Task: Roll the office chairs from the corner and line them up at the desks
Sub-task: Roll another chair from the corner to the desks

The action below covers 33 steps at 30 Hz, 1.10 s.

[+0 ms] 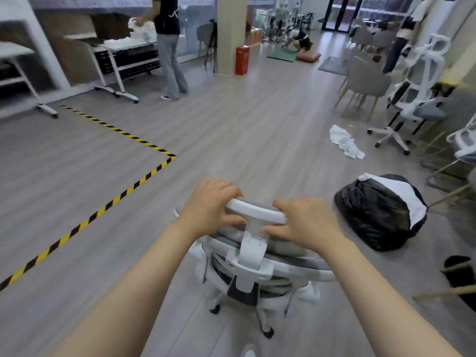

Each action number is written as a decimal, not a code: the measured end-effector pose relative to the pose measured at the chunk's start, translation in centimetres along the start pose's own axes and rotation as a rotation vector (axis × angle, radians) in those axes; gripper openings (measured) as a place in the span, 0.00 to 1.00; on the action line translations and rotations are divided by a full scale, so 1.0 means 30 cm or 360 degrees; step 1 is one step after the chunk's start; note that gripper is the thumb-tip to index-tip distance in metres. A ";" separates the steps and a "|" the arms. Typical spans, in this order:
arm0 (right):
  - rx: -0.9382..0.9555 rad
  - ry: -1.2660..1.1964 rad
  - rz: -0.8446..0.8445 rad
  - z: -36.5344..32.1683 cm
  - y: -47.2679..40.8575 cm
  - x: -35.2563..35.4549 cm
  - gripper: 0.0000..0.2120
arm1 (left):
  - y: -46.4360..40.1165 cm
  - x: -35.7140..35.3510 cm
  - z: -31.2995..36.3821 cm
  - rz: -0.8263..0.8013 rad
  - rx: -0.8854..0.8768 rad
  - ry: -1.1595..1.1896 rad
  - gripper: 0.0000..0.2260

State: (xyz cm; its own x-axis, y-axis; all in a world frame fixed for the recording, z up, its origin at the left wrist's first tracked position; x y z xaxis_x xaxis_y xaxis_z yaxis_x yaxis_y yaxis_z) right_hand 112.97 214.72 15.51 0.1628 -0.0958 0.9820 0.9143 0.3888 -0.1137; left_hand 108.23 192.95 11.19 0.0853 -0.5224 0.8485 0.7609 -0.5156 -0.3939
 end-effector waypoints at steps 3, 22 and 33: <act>0.0108 -0.0007 0.0057 -0.089 -0.212 -0.031 0.24 | 0.012 0.091 -0.171 0.0074 0.0096 -0.0049 0.19; 0.1106 -0.0200 0.0293 -0.926 -1.767 -0.089 0.25 | 0.167 0.706 -1.445 0.0555 0.0932 -0.0554 0.22; 0.1334 -0.0483 0.0323 -1.533 -2.585 -0.110 0.26 | 0.247 1.057 -2.217 0.0595 0.1289 -0.0959 0.22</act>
State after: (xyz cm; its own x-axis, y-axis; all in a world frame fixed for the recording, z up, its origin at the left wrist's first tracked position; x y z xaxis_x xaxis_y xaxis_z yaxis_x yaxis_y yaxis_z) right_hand 58.59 142.76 14.14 0.0784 0.2462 0.9661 0.2908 0.9212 -0.2583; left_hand 73.78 127.40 11.67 0.5353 -0.0189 0.8445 0.8016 0.3265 -0.5008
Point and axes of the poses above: each hand's wrist, its own y-axis away from the middle knuckle, its own x-axis out of the back of the hand, z = x × y, the point moved 2 cm from there along -y, towards the middle knuckle, and after that the axes turned 7 degrees about y, right-handed, at the moved point
